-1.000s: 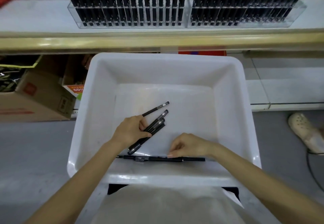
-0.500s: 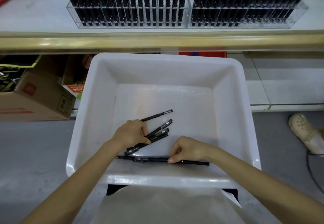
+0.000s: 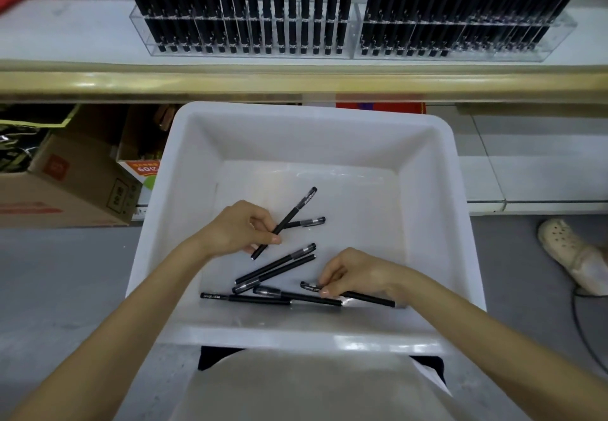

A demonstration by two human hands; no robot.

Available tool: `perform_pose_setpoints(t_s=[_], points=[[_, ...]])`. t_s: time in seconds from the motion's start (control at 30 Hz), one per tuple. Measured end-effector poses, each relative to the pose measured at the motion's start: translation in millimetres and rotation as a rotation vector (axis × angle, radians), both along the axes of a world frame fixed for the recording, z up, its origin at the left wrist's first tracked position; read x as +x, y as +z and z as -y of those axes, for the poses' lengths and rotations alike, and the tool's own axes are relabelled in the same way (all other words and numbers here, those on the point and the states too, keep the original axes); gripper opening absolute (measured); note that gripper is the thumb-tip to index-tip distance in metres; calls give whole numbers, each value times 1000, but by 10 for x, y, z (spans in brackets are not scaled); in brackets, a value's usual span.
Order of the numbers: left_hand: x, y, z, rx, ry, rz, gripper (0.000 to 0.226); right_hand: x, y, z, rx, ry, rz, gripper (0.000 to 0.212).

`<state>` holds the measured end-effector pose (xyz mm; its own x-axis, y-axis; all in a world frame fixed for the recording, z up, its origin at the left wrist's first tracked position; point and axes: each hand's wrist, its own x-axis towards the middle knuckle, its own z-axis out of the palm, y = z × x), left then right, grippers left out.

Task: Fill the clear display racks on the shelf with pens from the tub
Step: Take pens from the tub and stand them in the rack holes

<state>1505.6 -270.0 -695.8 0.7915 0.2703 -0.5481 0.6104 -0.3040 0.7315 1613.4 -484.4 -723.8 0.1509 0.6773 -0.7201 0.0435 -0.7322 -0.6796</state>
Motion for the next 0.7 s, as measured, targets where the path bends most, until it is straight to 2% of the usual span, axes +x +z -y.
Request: perform_pose_setpoints(t_s=[0.2,0.4,0.57,0.7], points=[[281,356,41,-109,51,141,13,341,457,-6,226,-146,81,4],[839,860,157,-149,40,324,9,905,1041,134,442,-419,272,9],[1355,1148,357,-161,55,446,3,1341,1469,243,653,-584,407,34],[1716,1330,543,-173,12,493,6,1755,1772,335,816,-646,630,50]])
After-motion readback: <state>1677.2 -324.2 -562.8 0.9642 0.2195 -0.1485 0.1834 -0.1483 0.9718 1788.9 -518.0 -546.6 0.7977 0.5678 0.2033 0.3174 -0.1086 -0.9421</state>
